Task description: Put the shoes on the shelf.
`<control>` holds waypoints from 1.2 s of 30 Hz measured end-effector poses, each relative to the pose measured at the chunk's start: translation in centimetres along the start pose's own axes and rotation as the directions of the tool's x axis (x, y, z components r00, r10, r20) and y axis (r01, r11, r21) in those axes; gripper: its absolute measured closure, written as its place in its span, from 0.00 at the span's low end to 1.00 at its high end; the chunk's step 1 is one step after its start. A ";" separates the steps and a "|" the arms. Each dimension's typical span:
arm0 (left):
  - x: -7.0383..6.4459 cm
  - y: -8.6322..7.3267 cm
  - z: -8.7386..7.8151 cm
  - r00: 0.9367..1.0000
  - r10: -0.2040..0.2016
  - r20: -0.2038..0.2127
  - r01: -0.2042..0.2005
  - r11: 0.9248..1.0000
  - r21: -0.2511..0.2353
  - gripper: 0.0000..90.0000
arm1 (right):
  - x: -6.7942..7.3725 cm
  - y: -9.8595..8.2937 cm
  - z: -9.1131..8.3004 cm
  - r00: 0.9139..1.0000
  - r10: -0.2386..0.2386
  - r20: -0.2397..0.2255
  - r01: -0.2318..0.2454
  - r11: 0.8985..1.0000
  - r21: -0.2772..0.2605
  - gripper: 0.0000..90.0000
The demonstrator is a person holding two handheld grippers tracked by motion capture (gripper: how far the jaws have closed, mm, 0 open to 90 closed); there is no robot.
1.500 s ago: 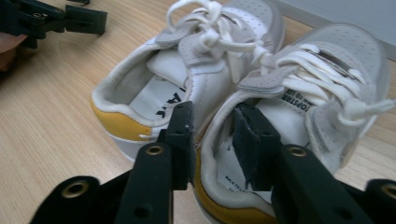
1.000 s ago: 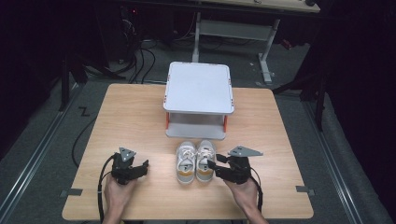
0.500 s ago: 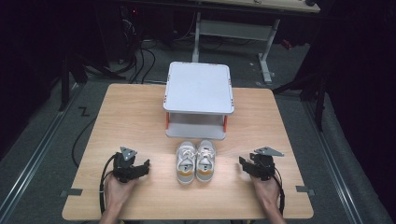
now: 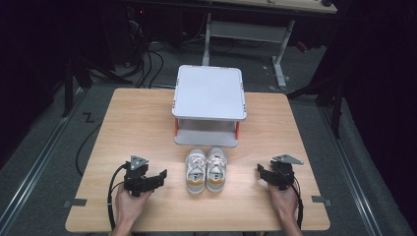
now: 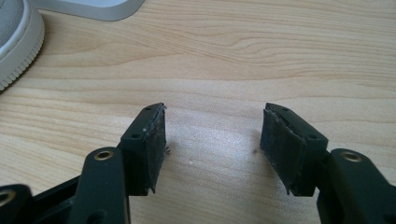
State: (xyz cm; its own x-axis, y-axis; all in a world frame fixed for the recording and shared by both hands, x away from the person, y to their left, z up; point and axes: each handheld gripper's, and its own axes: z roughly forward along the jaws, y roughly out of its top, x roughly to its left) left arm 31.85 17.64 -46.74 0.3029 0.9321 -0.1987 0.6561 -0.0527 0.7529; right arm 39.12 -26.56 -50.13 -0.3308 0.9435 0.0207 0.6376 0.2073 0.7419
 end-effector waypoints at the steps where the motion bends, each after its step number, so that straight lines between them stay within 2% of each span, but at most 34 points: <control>1: -0.5 0.1 -0.2 1.000 0.008 0.015 -0.008 1.000 0.001 0.30 | 0.1 0.0 0.0 1.000 -0.004 0.002 0.004 1.000 0.001 0.44; 5: -2.6 0.8 -0.8 0.996 0.045 0.075 -0.046 0.999 0.007 0.32 | 0.2 0.0 0.0 1.000 -0.023 0.010 0.023 1.000 0.007 0.43; 6: -3.1 1.1 -0.9 0.992 0.071 0.100 -0.075 0.997 0.033 0.34 | 0.3 0.0 0.0 1.000 -0.026 0.012 0.026 1.000 0.008 0.43; 8: -4.1 1.6 -1.1 0.988 0.093 0.126 -0.102 0.993 0.063 0.37 | 0.3 0.0 0.0 1.000 -0.028 0.012 0.027 1.000 0.009 0.43; 10: -5.3 2.0 -1.1 0.986 0.106 0.130 -0.116 0.991 0.071 0.35 | 0.3 0.0 0.0 1.000 -0.027 0.011 0.027 1.000 0.008 0.43; 12: -6.5 2.4 -1.1 0.984 0.124 0.129 -0.135 0.988 0.080 0.29 | 0.3 0.0 0.0 1.000 -0.026 0.011 0.026 1.000 0.007 0.43; 14: -7.6 2.8 -0.9 0.979 0.139 0.151 -0.153 0.984 0.087 0.30 | 0.3 0.0 0.0 1.000 -0.023 0.012 0.023 1.000 0.007 0.43; 16: -8.5 3.2 -0.6 0.976 0.155 0.156 -0.171 0.981 0.094 0.31 | 0.3 0.0 0.0 1.000 -0.020 0.011 0.020 1.000 0.008 0.43; 22: -10.2 3.9 1.1 0.979 0.147 0.139 -0.166 0.977 0.133 0.34 | 0.2 -0.1 0.0 1.000 -0.012 0.007 0.012 1.000 0.005 0.43; 25: -10.9 3.9 2.0 0.981 0.150 0.126 -0.169 0.972 0.162 0.36 | 0.2 -0.1 -0.1 1.000 -0.013 0.006 0.013 1.000 0.005 0.43; 30: -11.3 4.2 3.1 0.983 0.136 0.124 -0.158 0.969 0.192 0.36 | 0.1 -0.1 -0.1 1.000 -0.012 0.007 0.012 1.000 0.004 0.44; 32: -11.5 4.3 3.4 0.985 0.120 0.125 -0.142 0.971 0.193 0.37 | 0.2 -0.1 -0.1 1.000 -0.012 0.007 0.012 1.000 0.005 0.44; 36: -12.0 4.5 3.8 0.988 0.113 0.105 -0.132 0.972 0.193 0.37 | 0.2 -0.1 0.0 1.000 -0.015 0.007 0.015 1.000 0.005 0.44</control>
State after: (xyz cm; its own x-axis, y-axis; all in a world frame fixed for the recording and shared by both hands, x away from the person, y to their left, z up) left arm 33.81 4.80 -43.35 0.4459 0.8775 -0.1766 0.7313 -0.2434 0.6372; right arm 38.99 -26.42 -50.15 -0.3355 0.9420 0.0044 0.6359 0.2230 0.7389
